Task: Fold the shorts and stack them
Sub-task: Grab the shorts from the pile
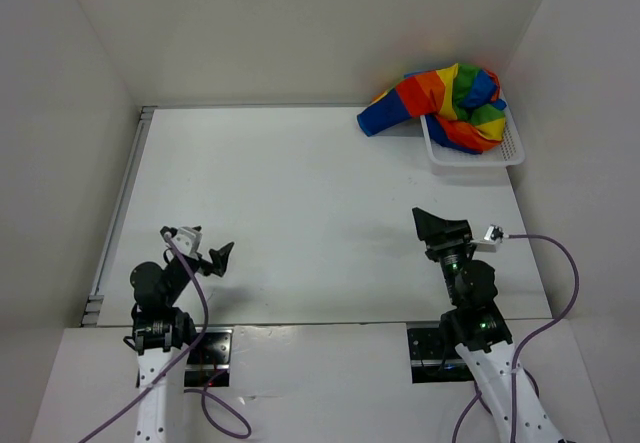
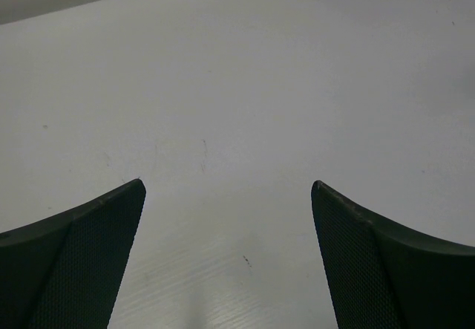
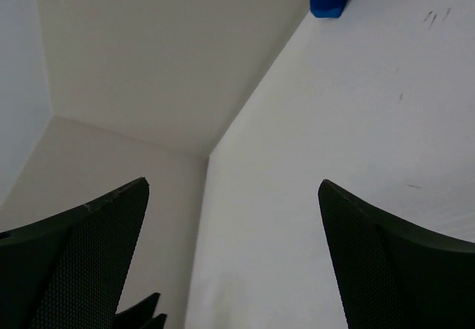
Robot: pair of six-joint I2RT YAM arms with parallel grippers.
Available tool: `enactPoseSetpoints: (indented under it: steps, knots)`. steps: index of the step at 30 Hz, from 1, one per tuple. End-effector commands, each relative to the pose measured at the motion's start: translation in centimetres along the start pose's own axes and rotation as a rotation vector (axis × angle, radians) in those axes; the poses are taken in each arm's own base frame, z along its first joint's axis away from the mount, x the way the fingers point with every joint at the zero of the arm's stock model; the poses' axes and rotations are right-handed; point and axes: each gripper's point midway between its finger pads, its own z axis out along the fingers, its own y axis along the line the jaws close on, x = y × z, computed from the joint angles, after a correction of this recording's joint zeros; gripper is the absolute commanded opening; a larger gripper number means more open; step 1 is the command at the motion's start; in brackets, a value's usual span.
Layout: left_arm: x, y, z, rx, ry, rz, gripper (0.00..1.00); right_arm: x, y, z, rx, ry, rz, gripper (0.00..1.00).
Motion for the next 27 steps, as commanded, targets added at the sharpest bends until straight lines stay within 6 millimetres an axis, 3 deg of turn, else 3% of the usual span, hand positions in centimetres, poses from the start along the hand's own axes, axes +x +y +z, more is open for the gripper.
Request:
enactPoseSetpoints:
  steps: [1, 2, 5, 7, 8, 9, 10, 12, 14, 15, 16, 17, 19, 20, 21, 22, 23, 25, 27]
  knots:
    - [-1.5, -1.8, -0.7, 0.087, -0.003, 0.002, 0.99, -0.6, 3.0, -0.2, -0.101, -0.003, 0.177, 1.00]
    - [-1.6, -2.3, -1.1, 0.103, 0.018, -0.014, 0.99, -0.2, 2.9, -0.2, -0.106, 0.010, 0.177, 1.00]
    - [1.4, -2.9, -2.3, 0.100, 0.155, -0.118, 0.99, -0.4, 3.8, -0.4, -0.132, 0.014, 0.176, 1.00]
    - [2.6, -2.4, -2.3, 0.071, 0.183, -0.136, 0.99, 0.2, 3.1, -0.3, -0.121, 0.035, 0.171, 1.00]
    - [3.8, -1.9, -2.1, 0.042, 0.200, -0.143, 0.99, -0.2, 4.6, -0.5, -0.183, 0.029, 0.181, 1.00]
    - [4.3, -1.5, -2.0, 0.026, 0.200, -0.139, 0.99, -0.1, 4.7, -0.5, -0.212, 0.024, 0.130, 1.00]
    - [3.4, -0.8, -1.4, 0.012, 0.148, -0.101, 0.99, -0.4, 6.2, -0.9, -0.280, 0.017, 0.107, 1.00]
    - [2.8, -0.4, -0.8, 0.008, 0.100, -0.068, 0.99, -1.4, 6.9, -1.0, -0.287, -0.021, 0.031, 1.00]
    - [0.5, 0.1, -0.3, 0.002, 0.012, -0.006, 0.99, -2.2, 6.2, -0.8, -0.201, -0.042, -0.024, 1.00]
    - [-0.5, 0.3, -0.2, -0.001, -0.027, 0.021, 0.99, -2.8, 7.3, -0.5, -0.191, -0.046, -0.108, 1.00]
    - [-2.8, 0.9, 0.1, -0.021, -0.109, 0.077, 0.99, -2.6, 7.8, 0.0, -0.178, -0.016, -0.169, 1.00]
    - [-3.6, 1.0, 0.1, -0.023, -0.140, 0.098, 0.99, -1.7, 7.7, 0.8, -0.136, 0.052, -0.240, 1.00]
    - [-5.0, 0.9, 0.3, -0.009, -0.175, 0.124, 0.99, -1.0, 7.8, 5.4, 0.019, 0.187, -0.482, 1.00]
    - [-4.5, 0.5, 0.5, 0.013, -0.159, 0.113, 0.99, -3.2, 10.3, 7.2, 0.083, 0.161, -0.547, 1.00]
    - [-5.8, 0.7, 0.6, 0.005, -0.190, 0.131, 0.99, -1.9, 7.5, 10.5, 0.208, 0.230, -0.619, 1.00]
    - [-5.3, 1.1, 1.0, -0.005, -0.159, 0.109, 0.99, -2.4, 8.1, 12.0, 0.206, 0.233, -0.734, 1.00]
    - [-6.3, 1.3, 1.3, -0.013, -0.165, 0.110, 0.99, -4.1, 10.8, 13.5, 0.195, 0.159, -0.779, 1.00]
    - [-6.3, 3.6, 2.5, -0.109, -0.096, 0.061, 0.99, -5.7, 11.7, 16.3, 0.200, 0.058, -0.869, 1.00]
    - [-8.0, 7.1, 4.4, -0.225, 0.000, 0.013, 0.99, -9.7, 13.6, 18.6, 0.191, -0.083, -0.893, 1.00]
